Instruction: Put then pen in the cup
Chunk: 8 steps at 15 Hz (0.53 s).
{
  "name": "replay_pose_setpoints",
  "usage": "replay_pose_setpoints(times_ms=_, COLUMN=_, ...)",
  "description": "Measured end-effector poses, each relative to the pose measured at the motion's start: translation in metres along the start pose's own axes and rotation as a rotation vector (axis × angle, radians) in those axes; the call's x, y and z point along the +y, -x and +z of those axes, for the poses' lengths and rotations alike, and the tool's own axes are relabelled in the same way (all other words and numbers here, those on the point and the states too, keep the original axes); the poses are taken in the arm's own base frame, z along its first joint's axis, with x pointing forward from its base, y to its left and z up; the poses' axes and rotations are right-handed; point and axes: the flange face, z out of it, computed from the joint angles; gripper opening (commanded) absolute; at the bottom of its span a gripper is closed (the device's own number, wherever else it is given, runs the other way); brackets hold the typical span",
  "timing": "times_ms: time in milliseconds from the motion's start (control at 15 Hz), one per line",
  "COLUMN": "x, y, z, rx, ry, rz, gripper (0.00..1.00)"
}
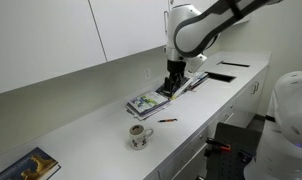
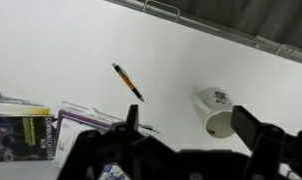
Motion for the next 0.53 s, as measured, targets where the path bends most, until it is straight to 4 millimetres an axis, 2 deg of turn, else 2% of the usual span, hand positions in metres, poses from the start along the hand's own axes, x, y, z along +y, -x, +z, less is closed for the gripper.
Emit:
replay_pose_setpoints(times_ms=200, x=0.014, y=-0.029, z=0.049, rx=-0.074, ry=0.012, rz=-0.147, gripper=1.0)
replay_pose_setpoints(times_ms=533, x=0.068, y=-0.063, z=0.125, rx=-0.224, ry=-0.023, rz=-0.395, gripper=1.0)
